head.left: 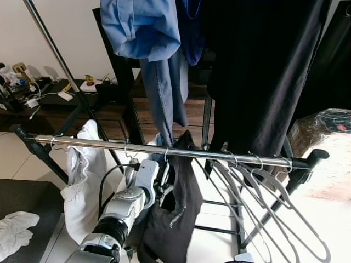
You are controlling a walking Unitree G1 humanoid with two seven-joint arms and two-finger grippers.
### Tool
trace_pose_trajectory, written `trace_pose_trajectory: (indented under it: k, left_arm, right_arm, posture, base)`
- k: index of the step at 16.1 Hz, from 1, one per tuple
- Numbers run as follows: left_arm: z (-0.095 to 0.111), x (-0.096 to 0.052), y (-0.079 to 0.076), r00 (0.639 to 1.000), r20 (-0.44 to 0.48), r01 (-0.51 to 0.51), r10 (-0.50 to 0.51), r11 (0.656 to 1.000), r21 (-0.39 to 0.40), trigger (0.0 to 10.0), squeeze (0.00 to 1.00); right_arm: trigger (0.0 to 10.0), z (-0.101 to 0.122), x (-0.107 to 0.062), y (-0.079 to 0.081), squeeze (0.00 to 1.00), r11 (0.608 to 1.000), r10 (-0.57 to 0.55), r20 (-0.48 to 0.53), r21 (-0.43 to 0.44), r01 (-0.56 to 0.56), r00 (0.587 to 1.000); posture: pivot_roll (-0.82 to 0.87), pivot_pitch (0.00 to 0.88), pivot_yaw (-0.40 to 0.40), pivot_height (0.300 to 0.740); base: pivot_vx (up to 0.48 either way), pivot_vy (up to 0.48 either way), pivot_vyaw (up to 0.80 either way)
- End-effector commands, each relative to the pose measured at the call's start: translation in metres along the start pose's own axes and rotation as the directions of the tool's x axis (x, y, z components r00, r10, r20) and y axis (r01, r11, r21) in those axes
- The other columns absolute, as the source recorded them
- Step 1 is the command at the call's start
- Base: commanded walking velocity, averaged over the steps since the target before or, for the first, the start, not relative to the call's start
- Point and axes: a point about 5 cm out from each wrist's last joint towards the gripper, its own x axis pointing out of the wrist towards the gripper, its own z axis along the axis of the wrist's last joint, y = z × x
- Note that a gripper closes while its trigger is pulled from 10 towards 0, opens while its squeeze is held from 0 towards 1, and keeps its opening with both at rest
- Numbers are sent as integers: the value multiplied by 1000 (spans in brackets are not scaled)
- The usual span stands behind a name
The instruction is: Hang hanger
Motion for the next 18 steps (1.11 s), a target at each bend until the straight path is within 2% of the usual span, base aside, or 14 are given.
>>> trace_pose_trajectory:
  k: [1, 4, 6, 9, 13, 18]
  left_arm:
    - [3, 0, 2, 1000, 2, -17, 17, 999, 47, 0, 0]
    - [9, 0, -1, 999, 29, -26, 23, 989, 143, 0, 0]
    - [11, -1, 0, 999, 36, -33, 27, 985, 171, 0, 0]
    - [6, -2, 1, 999, 28, -24, 19, 986, 167, 0, 0]
    - [1, -5, 6, 998, 44, -41, 36, 993, 109, 0, 0]
    - [7, -20, 18, 975, 200, -116, 99, 991, 74, 0, 0]
  right_arm:
    - [10000, -18, 0, 6, 0, 1000, 19, -65, 15, -18, 998]
    - [10000, -19, 0, 6, 0, 1000, 18, -66, 15, -17, 998]
    - [10000, -19, 0, 6, 0, 1000, 19, -67, 14, -18, 998]
    - [10000, -18, 0, 6, 0, 1000, 19, -66, 15, -18, 998]
    - [10000, -18, 0, 6, 0, 1000, 18, -65, 16, -17, 998]
    - [10000, -18, 0, 5, 0, 1000, 14, -66, 12, -13, 998]
  posture:
    - [-62, 118, 58, 740]
    - [-58, 119, 58, 740]
    - [-58, 118, 58, 740]
    - [-59, 116, 60, 740]
    - [-55, 106, 58, 740]
    - [-48, 98, 50, 740]
  base:
    - [0, 0, 0]
    - [0, 0, 0]
    - [0, 0, 0]
    - [0, 0, 0]
    - [0, 0, 0]
    - [0, 0, 0]
